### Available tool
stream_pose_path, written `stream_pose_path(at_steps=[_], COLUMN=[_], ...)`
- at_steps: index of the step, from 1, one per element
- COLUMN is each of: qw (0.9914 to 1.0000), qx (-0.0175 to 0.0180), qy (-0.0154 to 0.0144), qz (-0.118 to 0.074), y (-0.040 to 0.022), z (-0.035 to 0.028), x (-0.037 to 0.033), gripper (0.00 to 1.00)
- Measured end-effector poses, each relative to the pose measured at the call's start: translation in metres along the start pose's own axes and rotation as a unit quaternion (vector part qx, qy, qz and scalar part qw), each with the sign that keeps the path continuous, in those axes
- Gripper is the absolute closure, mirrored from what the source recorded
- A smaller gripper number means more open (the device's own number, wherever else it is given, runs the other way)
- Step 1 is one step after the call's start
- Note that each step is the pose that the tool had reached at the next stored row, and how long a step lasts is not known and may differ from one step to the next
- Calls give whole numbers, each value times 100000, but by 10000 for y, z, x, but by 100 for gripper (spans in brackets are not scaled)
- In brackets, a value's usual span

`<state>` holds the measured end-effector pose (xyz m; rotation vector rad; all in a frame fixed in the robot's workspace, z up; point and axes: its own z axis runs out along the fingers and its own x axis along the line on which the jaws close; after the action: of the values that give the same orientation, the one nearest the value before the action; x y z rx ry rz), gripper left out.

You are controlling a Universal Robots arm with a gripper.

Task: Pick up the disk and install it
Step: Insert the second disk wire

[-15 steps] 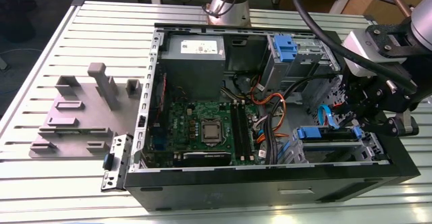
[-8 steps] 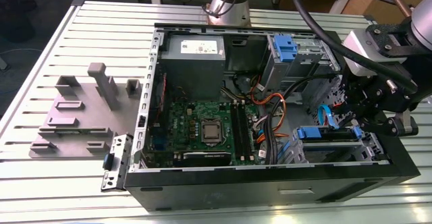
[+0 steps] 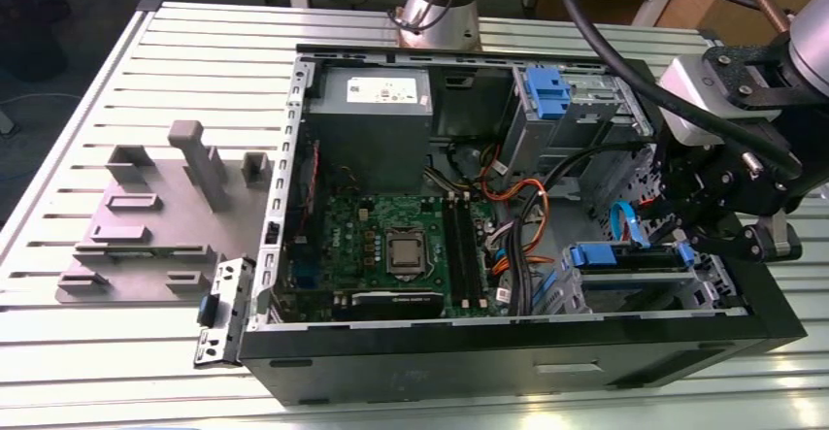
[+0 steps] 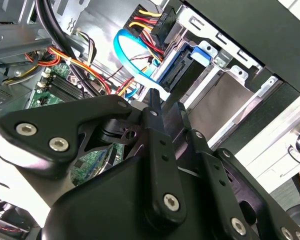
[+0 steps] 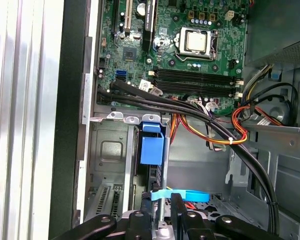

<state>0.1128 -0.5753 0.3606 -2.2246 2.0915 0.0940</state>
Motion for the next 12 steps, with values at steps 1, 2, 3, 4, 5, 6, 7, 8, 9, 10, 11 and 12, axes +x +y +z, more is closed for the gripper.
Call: stream_pose_path(at_steps=[1,2,3,4,5,6,7,8,9,10,11,12], qw=[100000,100000,100000,100000,100000,100000,100000,100000,100000,100000,100000,100000], qx=[-11,-24,-33,-44,-56,-65,-65,-65,-66,-67,-65,-65], qy=[1,0,0,-1,2,11,1,-7,0,5,3,-9], qz=[-1,-1,2,1,3,5,4,5,6,7,6,3], y=[0,0,0,0,0,0,0,0,-1,-1,-1,-1], z=[0,0,0,0,-1,-7,-14,-20,-29,-39,-50,-52], x=[0,0,0,0,0,1,-1,-2,-3,-4,-5,-5], gripper=[70,70,70,70,70,70,70,70,70,70,70,70])
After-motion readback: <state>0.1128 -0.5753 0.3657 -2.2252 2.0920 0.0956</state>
